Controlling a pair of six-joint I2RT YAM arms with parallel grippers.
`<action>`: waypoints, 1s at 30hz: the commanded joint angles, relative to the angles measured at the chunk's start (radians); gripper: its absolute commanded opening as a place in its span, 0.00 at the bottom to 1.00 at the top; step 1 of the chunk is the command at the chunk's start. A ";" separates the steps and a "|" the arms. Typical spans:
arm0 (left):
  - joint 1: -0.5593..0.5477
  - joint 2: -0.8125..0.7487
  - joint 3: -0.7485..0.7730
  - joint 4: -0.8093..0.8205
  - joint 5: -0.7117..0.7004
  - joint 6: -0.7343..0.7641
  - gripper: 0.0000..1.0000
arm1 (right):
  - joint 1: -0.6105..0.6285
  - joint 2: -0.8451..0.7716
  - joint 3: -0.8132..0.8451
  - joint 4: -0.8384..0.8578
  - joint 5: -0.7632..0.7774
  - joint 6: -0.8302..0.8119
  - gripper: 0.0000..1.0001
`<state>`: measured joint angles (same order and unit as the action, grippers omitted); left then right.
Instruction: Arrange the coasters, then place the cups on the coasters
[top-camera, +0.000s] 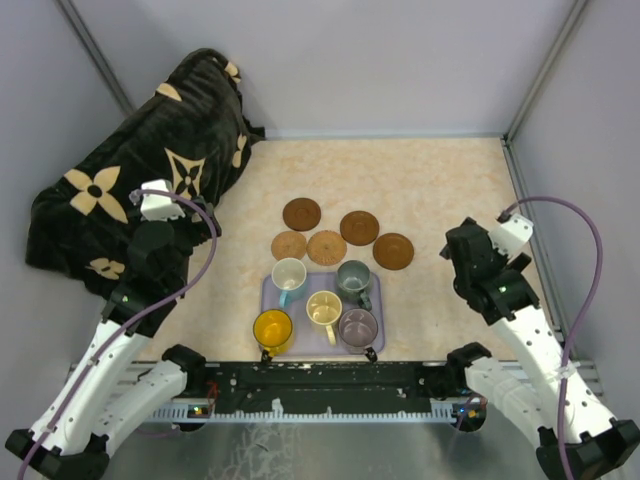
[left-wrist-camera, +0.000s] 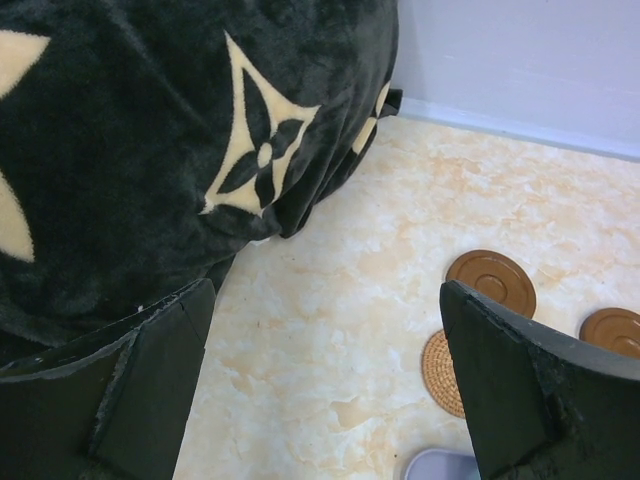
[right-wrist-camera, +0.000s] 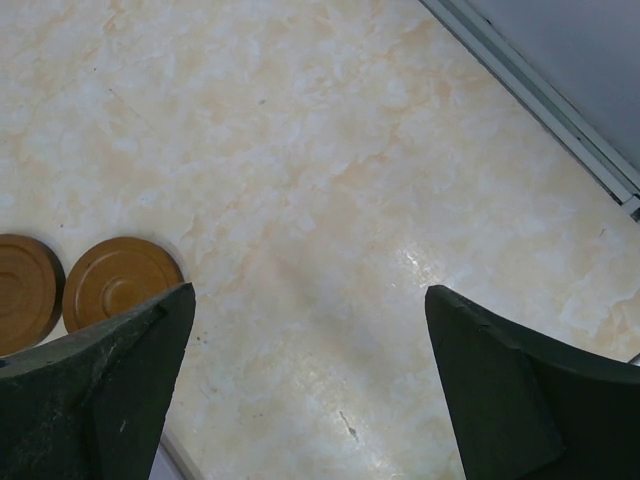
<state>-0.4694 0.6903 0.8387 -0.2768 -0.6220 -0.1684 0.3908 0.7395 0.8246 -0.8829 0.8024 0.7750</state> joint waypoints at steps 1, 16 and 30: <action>-0.003 -0.010 -0.010 0.001 0.059 0.010 1.00 | 0.009 -0.045 0.017 0.019 0.019 0.044 0.99; -0.004 0.087 0.014 -0.044 0.062 -0.073 1.00 | 0.009 -0.001 0.059 -0.099 0.038 0.294 0.99; -0.003 -0.066 -0.150 0.156 0.048 -0.203 1.00 | 0.009 -0.080 0.080 0.078 -0.044 -0.023 0.99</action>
<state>-0.4698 0.6933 0.7506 -0.2241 -0.5583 -0.3012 0.3908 0.7330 0.8989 -0.9367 0.7757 0.9218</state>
